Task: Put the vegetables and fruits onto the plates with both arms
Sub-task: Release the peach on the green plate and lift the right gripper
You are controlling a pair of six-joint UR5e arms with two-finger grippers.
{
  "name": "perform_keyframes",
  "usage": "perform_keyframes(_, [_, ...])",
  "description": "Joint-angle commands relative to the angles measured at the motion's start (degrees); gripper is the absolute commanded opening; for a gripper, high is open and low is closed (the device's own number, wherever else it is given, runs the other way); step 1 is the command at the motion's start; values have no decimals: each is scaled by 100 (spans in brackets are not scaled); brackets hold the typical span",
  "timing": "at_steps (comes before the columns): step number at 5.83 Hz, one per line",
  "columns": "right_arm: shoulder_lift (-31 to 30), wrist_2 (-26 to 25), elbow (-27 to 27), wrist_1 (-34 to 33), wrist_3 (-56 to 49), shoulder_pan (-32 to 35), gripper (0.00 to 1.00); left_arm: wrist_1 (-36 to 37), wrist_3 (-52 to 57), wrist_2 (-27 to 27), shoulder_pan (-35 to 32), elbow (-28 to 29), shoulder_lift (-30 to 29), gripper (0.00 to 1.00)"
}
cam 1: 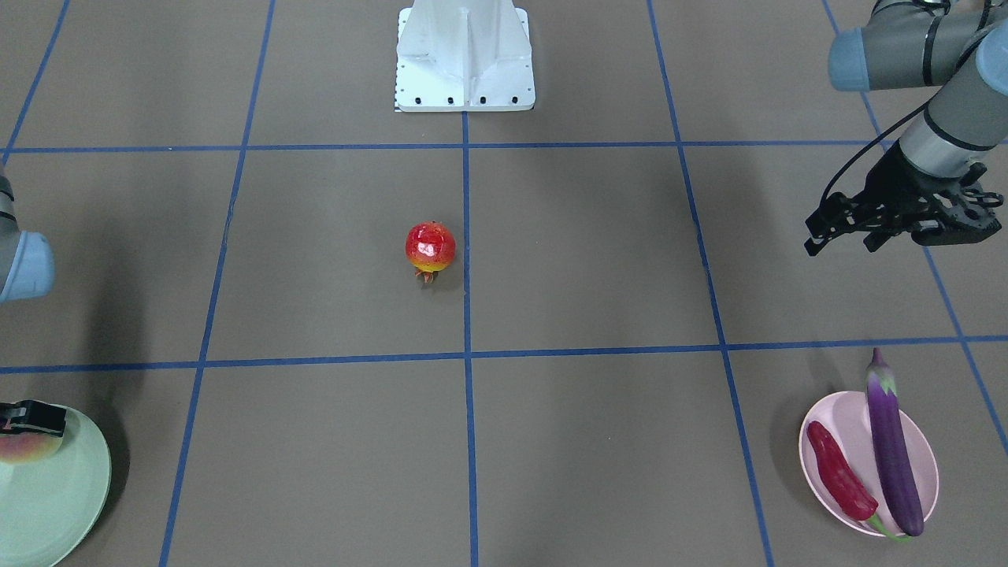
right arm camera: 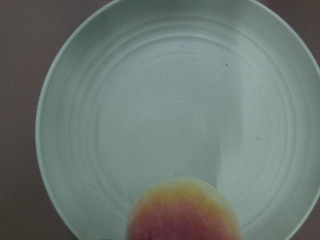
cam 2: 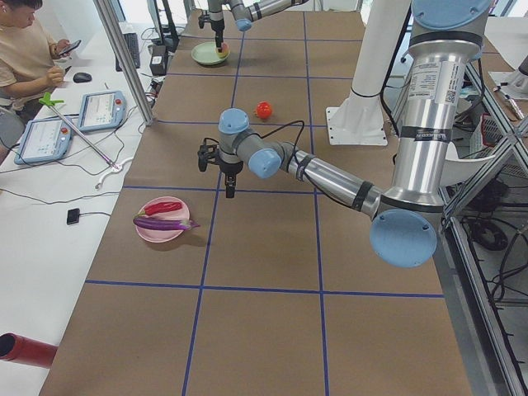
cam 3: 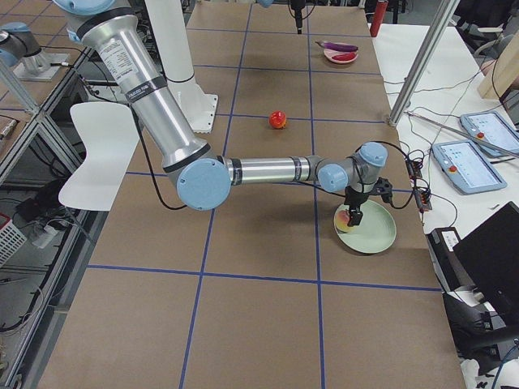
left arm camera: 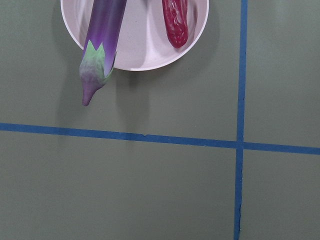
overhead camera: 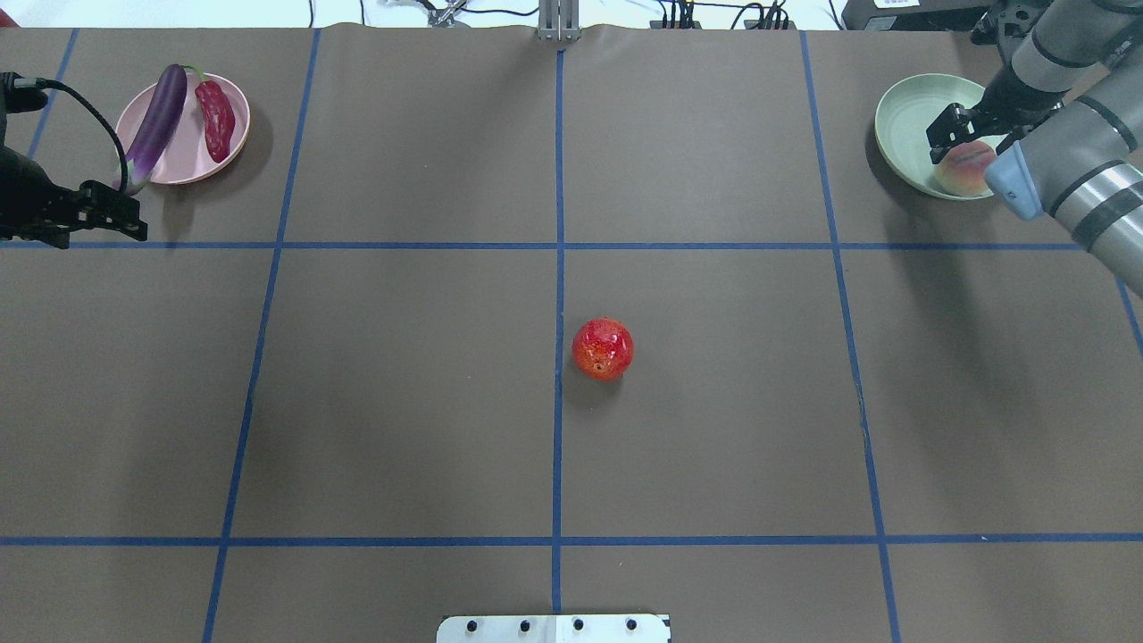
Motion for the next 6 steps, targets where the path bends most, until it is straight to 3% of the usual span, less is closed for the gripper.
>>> perform_keyframes(1, [256,32,345,-10,410,21,100,9,0,-8,1,7,0,100])
perform_keyframes(3, [154,24,1757,-90,1691,-493,100,9,0,-25,-17,-2,0,100])
perform_keyframes(4, [240,-229,2050,-37,2767,-1089,100,9,18,-25,-34,-28,18,100])
perform_keyframes(6, [494,-1343,2754,-115,4274,-2591,100,-9,44,-34,-26,-29,132,100])
